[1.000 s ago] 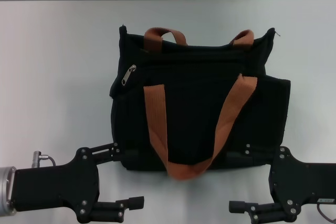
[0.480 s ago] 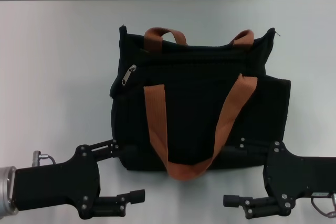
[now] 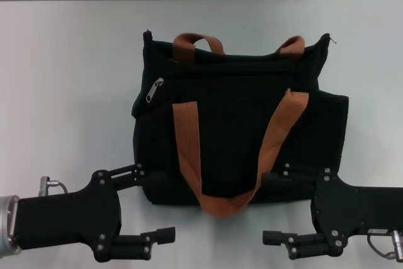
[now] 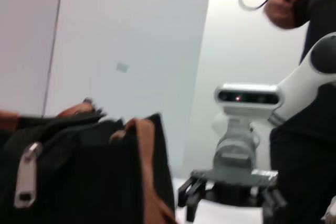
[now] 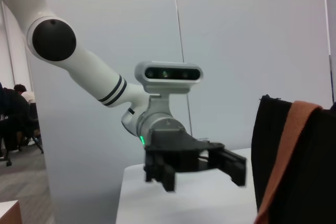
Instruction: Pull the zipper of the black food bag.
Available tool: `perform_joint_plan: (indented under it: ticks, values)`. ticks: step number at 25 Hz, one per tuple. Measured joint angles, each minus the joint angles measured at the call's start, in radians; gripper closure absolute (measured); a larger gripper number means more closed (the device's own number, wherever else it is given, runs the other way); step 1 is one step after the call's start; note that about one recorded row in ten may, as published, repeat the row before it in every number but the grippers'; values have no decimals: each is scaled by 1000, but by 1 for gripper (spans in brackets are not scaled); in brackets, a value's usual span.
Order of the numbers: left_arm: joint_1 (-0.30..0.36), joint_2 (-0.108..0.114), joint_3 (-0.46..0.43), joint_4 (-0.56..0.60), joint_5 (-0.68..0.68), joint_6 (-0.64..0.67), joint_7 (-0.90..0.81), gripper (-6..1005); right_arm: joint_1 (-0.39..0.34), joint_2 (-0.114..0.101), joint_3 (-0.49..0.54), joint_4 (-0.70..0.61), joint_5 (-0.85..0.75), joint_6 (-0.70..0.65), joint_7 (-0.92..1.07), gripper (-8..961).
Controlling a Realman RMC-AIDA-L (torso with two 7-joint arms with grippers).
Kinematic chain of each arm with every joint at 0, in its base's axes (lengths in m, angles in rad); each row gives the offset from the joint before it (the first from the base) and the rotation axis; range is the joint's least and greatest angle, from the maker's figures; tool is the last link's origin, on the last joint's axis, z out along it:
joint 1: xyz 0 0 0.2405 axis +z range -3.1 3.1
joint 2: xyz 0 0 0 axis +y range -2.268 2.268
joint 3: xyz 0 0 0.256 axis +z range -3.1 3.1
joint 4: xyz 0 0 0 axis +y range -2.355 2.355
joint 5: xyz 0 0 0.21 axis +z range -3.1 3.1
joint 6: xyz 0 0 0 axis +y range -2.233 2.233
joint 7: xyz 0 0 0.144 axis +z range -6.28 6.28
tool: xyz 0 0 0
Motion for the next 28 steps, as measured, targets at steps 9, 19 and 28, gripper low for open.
perform_joint_plan:
  ticks: [9,19,28]
  values:
    - [-14,-44,-173,0,-14,158,79,164,0,0,2,22,0,16,0,133]
    - [-73,16,-410,2,-12,-11,-67,164,-2,1,3,23,0,16,3,134]
    - [-119,30,-402,53,162,-157,-116,164,0,1,5,23,1,16,7,134]
